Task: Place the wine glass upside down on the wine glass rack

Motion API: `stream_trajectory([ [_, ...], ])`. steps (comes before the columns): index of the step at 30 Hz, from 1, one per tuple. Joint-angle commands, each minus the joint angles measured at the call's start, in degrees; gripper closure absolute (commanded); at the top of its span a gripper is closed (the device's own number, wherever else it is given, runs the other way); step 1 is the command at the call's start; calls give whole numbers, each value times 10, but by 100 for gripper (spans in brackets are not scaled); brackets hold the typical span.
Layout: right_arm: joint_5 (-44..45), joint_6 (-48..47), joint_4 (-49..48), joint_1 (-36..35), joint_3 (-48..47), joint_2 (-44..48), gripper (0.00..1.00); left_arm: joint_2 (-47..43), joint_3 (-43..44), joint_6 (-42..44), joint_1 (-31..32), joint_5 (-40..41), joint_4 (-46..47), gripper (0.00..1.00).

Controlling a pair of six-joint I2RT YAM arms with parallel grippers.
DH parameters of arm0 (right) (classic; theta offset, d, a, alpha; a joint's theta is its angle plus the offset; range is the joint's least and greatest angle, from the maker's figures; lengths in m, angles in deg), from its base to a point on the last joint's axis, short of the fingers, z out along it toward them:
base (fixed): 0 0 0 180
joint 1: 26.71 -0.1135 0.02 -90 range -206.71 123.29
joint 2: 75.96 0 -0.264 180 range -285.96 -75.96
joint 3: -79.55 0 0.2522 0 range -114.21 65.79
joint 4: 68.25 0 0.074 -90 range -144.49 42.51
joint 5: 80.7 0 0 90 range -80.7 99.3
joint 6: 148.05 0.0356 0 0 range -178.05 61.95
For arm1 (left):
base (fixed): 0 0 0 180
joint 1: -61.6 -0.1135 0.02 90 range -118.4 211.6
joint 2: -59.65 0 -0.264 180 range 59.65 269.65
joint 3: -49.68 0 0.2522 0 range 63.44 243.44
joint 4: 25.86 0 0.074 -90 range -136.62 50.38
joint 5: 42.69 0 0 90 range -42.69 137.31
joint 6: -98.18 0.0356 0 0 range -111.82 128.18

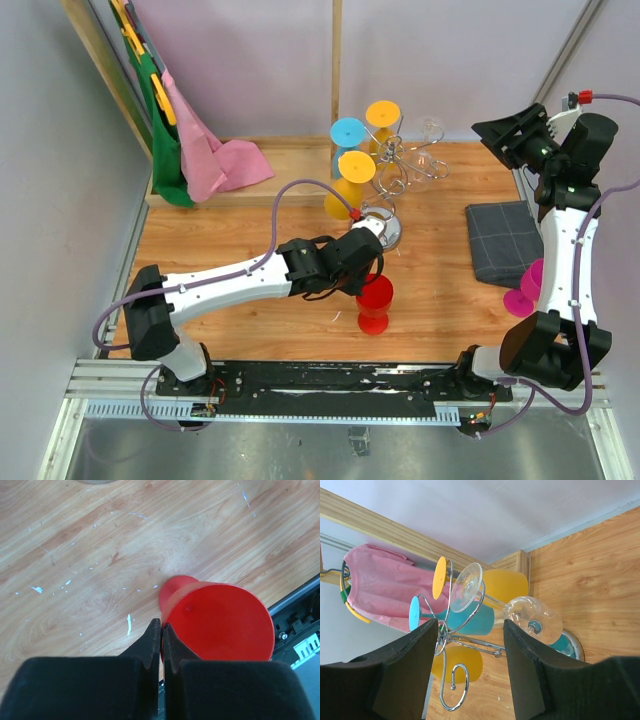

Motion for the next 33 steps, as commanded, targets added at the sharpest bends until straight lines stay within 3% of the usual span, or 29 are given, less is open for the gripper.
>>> stream_trajectory([
  [1, -5, 2, -18, -5, 3, 10, 43, -2, 34, 8, 11, 20, -11, 100],
  [10, -4, 1, -18, -5, 0, 9, 43, -71, 79, 78, 11, -74, -64, 100],
  [14, -1, -1, -18, -5, 4, 11, 43, -123, 87, 84, -16, -178, -47, 100],
  [18, 0, -2, -18, -4, 6, 13, 43, -186, 66, 72, -70, -311, 33, 100],
  [25, -1, 0, -19, -5, 1, 17, 43, -214, 106, 74, -121, -432, 114, 100],
  [30, -7, 1, -34, -6, -3, 26, 43, -228, 55, -39, -244, -585, 306, 100],
  [33, -9, 1, -50, -9, 1, 37, 43, -211, 70, -77, -294, -631, 369, 100],
])
